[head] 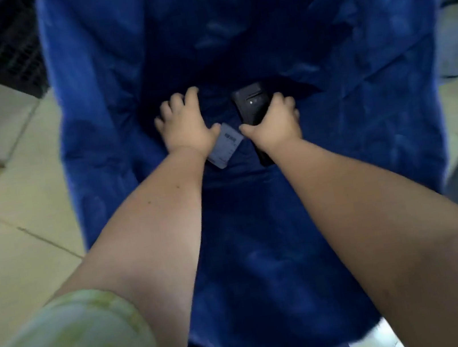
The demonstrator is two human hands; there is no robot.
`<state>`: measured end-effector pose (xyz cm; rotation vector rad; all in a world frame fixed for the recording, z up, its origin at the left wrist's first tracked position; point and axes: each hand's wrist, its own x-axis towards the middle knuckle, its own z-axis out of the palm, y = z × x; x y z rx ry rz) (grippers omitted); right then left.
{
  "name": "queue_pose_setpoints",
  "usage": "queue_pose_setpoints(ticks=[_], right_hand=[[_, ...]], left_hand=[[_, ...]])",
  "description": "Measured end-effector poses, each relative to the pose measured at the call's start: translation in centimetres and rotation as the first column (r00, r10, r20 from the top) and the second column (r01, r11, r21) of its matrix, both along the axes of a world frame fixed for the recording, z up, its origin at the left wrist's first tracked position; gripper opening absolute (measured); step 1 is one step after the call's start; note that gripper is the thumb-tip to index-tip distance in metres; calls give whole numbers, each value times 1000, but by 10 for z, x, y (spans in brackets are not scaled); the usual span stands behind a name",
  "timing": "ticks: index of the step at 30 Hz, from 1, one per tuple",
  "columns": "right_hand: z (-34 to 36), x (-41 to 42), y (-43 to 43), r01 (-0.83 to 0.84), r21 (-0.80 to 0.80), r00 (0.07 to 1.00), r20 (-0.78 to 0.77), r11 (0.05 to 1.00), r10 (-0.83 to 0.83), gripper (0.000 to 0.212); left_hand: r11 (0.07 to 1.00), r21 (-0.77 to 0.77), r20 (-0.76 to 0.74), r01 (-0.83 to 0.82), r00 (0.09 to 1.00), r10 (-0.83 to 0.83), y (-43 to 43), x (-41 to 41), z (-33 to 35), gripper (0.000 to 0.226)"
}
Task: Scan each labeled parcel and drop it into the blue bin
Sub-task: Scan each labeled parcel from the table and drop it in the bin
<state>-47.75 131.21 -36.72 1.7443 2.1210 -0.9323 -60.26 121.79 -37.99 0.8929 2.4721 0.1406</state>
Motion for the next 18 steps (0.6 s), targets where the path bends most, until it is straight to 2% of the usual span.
queue_pose_setpoints(ticks=[10, 18], right_hand=[[204, 19, -21, -81, 87, 995, -51, 993, 86, 88], [330, 31, -25, -137, 237, 975, -142, 962, 173, 83]], left_hand=[[982, 42, -192, 185, 966, -174, -29, 4, 199, 74], [957, 194, -297, 215, 943, -152, -27, 10, 339, 66]])
